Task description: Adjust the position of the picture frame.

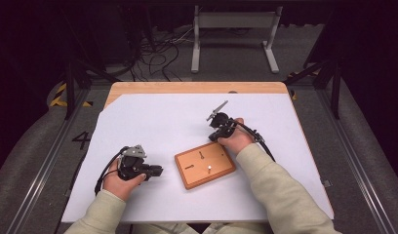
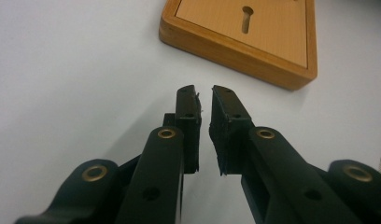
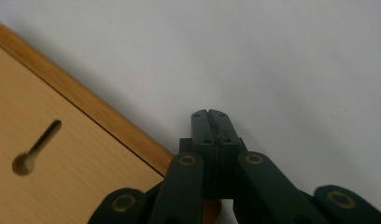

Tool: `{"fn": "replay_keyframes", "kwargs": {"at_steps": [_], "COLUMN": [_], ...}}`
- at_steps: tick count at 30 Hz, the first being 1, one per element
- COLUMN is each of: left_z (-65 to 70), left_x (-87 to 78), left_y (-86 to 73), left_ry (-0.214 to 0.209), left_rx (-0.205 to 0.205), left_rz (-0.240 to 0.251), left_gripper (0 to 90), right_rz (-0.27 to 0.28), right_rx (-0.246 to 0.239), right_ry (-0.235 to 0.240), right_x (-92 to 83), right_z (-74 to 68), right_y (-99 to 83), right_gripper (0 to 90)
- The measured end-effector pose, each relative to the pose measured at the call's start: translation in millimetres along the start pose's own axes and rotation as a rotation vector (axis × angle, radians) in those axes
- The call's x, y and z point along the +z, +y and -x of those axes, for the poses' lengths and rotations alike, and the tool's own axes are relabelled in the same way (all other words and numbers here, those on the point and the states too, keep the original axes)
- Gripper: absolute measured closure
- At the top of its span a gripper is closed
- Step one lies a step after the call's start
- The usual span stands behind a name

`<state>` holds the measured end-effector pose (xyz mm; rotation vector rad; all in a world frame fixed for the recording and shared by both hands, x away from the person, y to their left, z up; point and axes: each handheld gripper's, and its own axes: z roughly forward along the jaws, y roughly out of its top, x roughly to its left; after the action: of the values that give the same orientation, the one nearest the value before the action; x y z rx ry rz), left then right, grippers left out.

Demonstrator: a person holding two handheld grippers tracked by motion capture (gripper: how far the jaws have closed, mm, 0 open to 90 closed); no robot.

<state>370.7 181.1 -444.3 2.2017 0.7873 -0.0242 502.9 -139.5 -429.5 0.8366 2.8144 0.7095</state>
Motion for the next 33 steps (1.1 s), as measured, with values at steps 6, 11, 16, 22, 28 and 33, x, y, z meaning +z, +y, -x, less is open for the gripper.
{"fn": "replay_keyframes", "kwargs": {"at_steps": [6, 11, 16, 22, 28, 33], "left_z": [-2.6, -3.6, -3.6, -3.8, -0.4, -3.2], "left_x": [7.4, 11.5, 12.6, 11.3, 2.8, -4.1], "left_y": [7.4, 13.2, 18.6, 20.3, 22.0, 22.7], "left_ry": [-0.019, -0.028, -0.031, -0.036, -0.007, 0.024], "left_rx": [0.010, 0.023, 0.042, 0.032, 0.075, 0.077], "left_rz": [-0.008, -0.009, -0.007, 0.016, 0.045, 0.074], "left_gripper": [81.1, 81.2, 79.8, 77.7, 71.9, 67.8], "right_rz": [-0.004, -0.006, 0.021, 0.109, 0.204, 0.256], "right_rx": [0.003, 0.008, 0.023, -0.018, -0.031, -0.047], "right_ry": [0.013, 0.023, 0.037, -0.004, -0.026, 0.005], "right_x": [-10.3, -17.0, -20.7, -29.5, -55.1, -71.4], "right_z": [-10.0, -18.7, -25.9, -30.2, -36.8, -51.5], "right_y": [-21.2, -34.0, -45.4, -52.7, -64.9, -73.6], "right_gripper": [90.0, 90.0, 90.0, 86.9, 80.2, 75.0]}}
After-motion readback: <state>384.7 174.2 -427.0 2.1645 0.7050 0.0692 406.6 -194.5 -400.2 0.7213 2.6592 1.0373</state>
